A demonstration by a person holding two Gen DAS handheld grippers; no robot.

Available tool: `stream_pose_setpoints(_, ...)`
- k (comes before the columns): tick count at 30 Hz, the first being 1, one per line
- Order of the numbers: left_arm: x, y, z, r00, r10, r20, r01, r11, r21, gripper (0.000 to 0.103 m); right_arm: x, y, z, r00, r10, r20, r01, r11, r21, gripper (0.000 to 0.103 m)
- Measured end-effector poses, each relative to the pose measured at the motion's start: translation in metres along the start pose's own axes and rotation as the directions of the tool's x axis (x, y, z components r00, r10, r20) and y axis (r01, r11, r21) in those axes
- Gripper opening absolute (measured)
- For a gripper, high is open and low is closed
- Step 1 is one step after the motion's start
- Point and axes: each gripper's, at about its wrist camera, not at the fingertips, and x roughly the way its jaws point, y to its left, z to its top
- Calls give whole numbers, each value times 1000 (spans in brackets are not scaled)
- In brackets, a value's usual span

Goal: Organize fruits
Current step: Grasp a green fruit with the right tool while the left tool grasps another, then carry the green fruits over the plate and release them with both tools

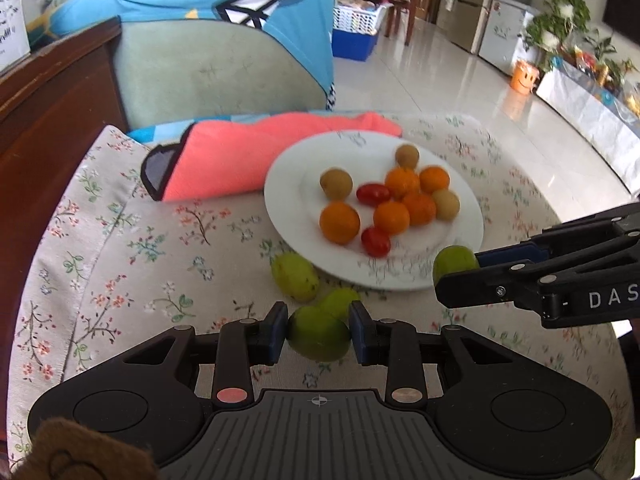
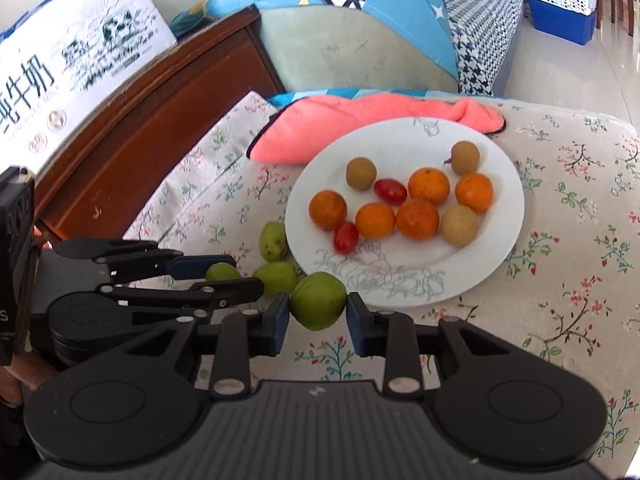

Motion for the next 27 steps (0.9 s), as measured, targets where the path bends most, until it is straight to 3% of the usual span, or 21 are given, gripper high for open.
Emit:
stream_pose_setpoints(16,-6,9,42,997,3,83,10,988,-152,31,-21,-9,45,988,24,151,-21,1000,-16,31)
stream_pose_setpoints(27,12,17,65,994,3,113,25,968,-250,31,-5,-28,72,982,23,185,-22,1000,-10,31)
